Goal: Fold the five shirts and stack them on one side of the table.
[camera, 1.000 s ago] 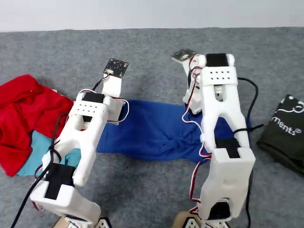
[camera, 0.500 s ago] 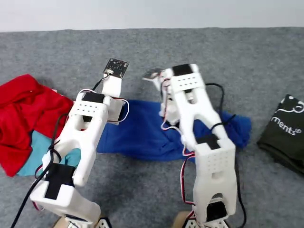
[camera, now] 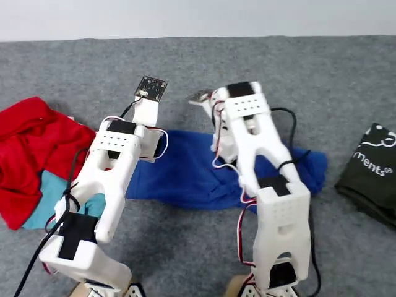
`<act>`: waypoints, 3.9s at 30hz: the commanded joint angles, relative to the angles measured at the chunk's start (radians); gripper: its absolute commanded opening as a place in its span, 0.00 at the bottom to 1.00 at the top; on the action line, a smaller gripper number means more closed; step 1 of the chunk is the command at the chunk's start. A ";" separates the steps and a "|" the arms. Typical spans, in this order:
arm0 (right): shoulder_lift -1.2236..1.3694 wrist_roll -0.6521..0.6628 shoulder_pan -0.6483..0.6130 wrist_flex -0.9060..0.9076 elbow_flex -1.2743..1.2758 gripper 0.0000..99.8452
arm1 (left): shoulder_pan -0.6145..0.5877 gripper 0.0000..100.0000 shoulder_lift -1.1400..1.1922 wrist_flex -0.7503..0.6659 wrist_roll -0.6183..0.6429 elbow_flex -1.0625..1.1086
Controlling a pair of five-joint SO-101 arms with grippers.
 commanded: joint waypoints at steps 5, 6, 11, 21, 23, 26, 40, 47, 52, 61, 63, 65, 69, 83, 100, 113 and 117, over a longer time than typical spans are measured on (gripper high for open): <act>-0.234 -0.032 0.128 0.044 0.126 0.01 | -0.002 0.00 -0.052 -0.017 0.008 -0.004; -0.265 -0.032 0.139 0.044 0.175 0.01 | -0.002 0.00 -0.052 -0.017 0.008 -0.004; -0.441 -0.032 0.185 0.036 0.430 0.01 | -0.002 0.00 -0.052 -0.017 0.008 -0.004; -0.604 -0.031 0.262 -0.159 0.838 0.13 | -0.002 0.00 -0.052 -0.017 0.008 -0.004; -0.593 -0.031 0.262 -0.214 0.870 0.20 | -0.002 0.00 -0.052 -0.017 0.008 -0.004; -0.555 -0.031 0.260 -0.271 0.881 0.26 | -0.002 0.00 -0.052 -0.015 0.008 -0.004; -0.355 -0.029 0.263 -0.456 0.876 0.25 | -0.002 0.00 -0.051 -0.017 0.006 -0.004; -0.377 -0.031 0.265 -0.446 0.844 0.01 | -0.002 0.00 -0.051 -0.018 0.006 -0.004; -0.452 -0.031 0.265 -0.437 0.842 0.01 | -0.002 0.00 -0.051 -0.018 0.006 -0.005; -0.535 -0.029 0.257 -0.294 0.687 0.01 | 0.003 0.00 -0.051 -0.018 0.006 -0.005; -0.527 -0.029 0.257 -0.274 0.632 0.01 | 0.003 0.00 -0.051 -0.018 0.005 -0.005; -0.510 -0.029 0.255 -0.262 0.583 0.01 | 0.003 0.00 -0.051 -0.018 0.005 -0.005; -0.449 -0.031 0.254 -0.259 0.503 0.01 | 0.003 0.00 -0.051 -0.018 0.005 -0.005; -0.145 -0.037 0.105 -0.222 0.169 0.05 | 0.003 0.00 -0.051 -0.018 0.005 -0.004; -0.087 -0.035 0.088 0.036 -0.152 0.28 | 0.002 0.00 -0.051 -0.017 0.005 -0.004; -0.266 -0.031 0.151 0.044 0.011 0.28 | 0.000 0.00 -0.051 -0.018 0.005 -0.004; -0.386 -0.009 0.193 0.042 0.089 0.19 | 0.002 0.00 -0.051 -0.018 0.005 -0.004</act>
